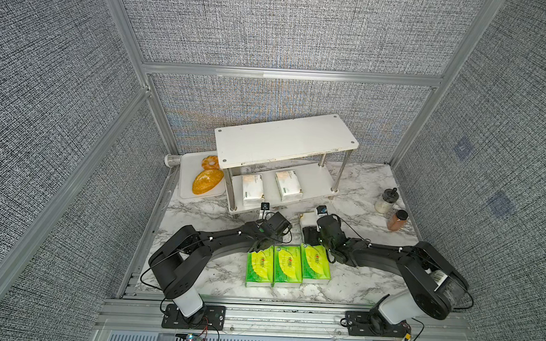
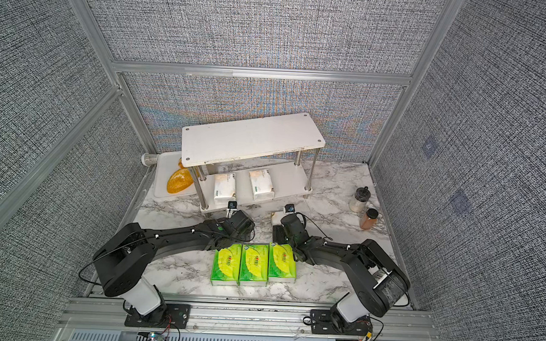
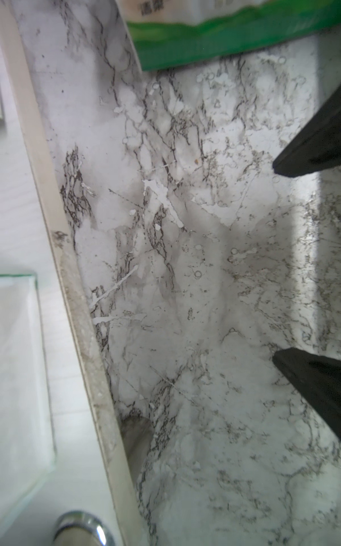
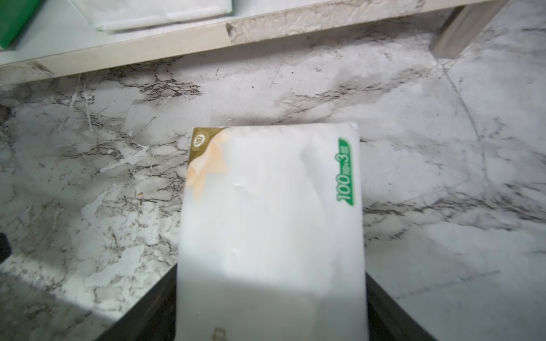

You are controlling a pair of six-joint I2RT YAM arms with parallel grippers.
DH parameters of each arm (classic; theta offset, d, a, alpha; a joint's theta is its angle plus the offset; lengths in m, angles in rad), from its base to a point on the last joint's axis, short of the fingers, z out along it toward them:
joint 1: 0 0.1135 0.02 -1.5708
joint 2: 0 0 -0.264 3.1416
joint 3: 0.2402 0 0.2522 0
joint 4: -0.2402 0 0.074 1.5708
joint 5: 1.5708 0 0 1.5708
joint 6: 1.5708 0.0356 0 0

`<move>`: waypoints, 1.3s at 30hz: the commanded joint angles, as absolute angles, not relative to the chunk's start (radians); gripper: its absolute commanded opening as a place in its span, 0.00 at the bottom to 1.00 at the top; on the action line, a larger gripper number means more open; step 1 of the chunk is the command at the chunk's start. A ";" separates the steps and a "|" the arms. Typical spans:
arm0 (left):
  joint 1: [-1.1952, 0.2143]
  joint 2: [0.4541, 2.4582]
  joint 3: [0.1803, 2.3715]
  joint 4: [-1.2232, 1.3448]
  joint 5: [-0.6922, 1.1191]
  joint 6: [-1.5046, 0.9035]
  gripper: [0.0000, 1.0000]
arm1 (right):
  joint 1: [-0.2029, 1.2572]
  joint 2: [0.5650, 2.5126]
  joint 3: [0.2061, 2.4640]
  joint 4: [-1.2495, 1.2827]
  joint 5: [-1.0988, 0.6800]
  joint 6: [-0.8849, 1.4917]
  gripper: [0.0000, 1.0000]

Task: Place the tissue boxes on the shelf by color
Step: Pick up the box of tissues from the center of the board, then place a box of tissues on the shelf.

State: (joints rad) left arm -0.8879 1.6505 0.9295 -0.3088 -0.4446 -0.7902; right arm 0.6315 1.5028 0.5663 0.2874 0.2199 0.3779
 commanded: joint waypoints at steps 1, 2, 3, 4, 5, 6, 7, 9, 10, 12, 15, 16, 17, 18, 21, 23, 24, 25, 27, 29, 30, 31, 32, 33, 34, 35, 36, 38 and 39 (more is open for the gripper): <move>-0.875 1.637 0.918 -0.304 -0.446 -0.796 0.96 | 0.614 1.449 0.545 0.278 0.221 0.354 0.76; -0.871 1.634 0.914 -0.301 -0.443 -0.797 0.96 | 0.606 1.426 0.540 0.273 0.216 0.348 0.76; -0.865 1.631 0.910 -0.298 -0.439 -0.799 0.96 | 0.597 1.406 0.537 0.264 0.215 0.342 0.75; -0.864 1.630 0.908 -0.296 -0.436 -0.799 0.96 | 0.588 1.387 0.533 0.254 0.212 0.336 0.74; -0.861 1.628 0.908 -0.296 -0.434 -0.800 0.96 | 0.578 1.367 0.531 0.244 0.211 0.332 0.73; -0.858 1.626 0.908 -0.295 -0.433 -0.800 0.96 | 0.565 1.347 0.526 0.234 0.205 0.325 0.73; -0.856 1.626 0.908 -0.295 -0.434 -0.798 0.96 | 0.552 1.330 0.523 0.226 0.199 0.320 0.73; -0.852 1.625 0.908 -0.295 -0.431 -0.798 0.96 | 0.524 1.294 0.517 0.206 0.186 0.305 0.72; -0.850 1.625 0.910 -0.296 -0.430 -0.796 0.96 | 0.509 1.281 0.514 0.199 0.182 0.300 0.72; -0.848 1.620 0.910 -0.296 -0.426 -0.795 0.96 | 0.479 1.251 0.501 0.192 0.163 0.288 0.72; -0.847 1.613 0.912 -0.304 -0.428 -0.789 0.96 | 0.448 1.229 0.490 0.191 0.137 0.274 0.71; -0.845 1.611 0.911 -0.304 -0.429 -0.790 0.96 | 0.443 1.226 0.489 0.188 0.131 0.271 0.71; -0.844 1.609 0.911 -0.304 -0.428 -0.790 0.96 | 0.436 1.226 0.491 0.183 0.123 0.266 0.71; -0.842 1.607 0.910 -0.304 -0.428 -0.790 0.96 | 0.433 1.224 0.494 0.177 0.120 0.262 0.71; -0.836 1.604 0.908 -0.307 -0.425 -0.789 0.96 | 0.431 1.204 0.497 0.185 0.114 0.255 0.71; -0.833 1.607 0.908 -0.306 -0.419 -0.785 0.96 | 0.429 1.202 0.522 0.193 0.103 0.240 0.71; -0.833 1.614 0.907 -0.305 -0.413 -0.785 0.96 | 0.428 1.211 0.548 0.190 0.101 0.227 0.72; -0.833 1.618 0.907 -0.304 -0.410 -0.785 0.96 | 0.426 1.223 0.572 0.188 0.102 0.215 0.71; -0.833 1.622 0.900 -0.300 -0.404 -0.786 0.96 | 0.423 1.259 0.626 0.192 0.102 0.192 0.72; -0.833 1.617 0.889 -0.291 -0.396 -0.780 0.95 | 0.422 1.299 0.673 0.204 0.096 0.172 0.72; -0.833 1.612 0.886 -0.293 -0.396 -0.777 0.95 | 0.421 1.322 0.697 0.211 0.090 0.161 0.72; -0.833 1.607 0.882 -0.294 -0.397 -0.775 0.95 | 0.421 1.341 0.720 0.216 0.085 0.155 0.72; -0.833 1.603 0.876 -0.297 -0.397 -0.775 0.95 | 0.421 1.360 0.742 0.220 0.084 0.150 0.72; -0.833 1.596 0.871 -0.298 -0.396 -0.775 0.95 | 0.422 1.381 0.765 0.227 0.083 0.145 0.72; -0.833 1.593 0.866 -0.299 -0.394 -0.777 0.95 | 0.422 1.400 0.783 0.230 0.084 0.139 0.72; -0.832 1.590 0.863 -0.301 -0.391 -0.778 0.95 | 0.421 1.423 0.810 0.232 0.088 0.131 0.72; -0.833 1.585 0.857 -0.301 -0.386 -0.779 0.95 | 0.422 1.446 0.845 0.233 0.096 0.122 0.72; -0.833 1.583 0.847 -0.295 -0.372 -0.788 0.95 | 0.422 1.482 0.885 0.233 0.108 0.102 0.72; -0.834 1.580 0.842 -0.292 -0.368 -0.792 0.95 | 0.421 1.503 0.910 0.228 0.114 0.090 0.72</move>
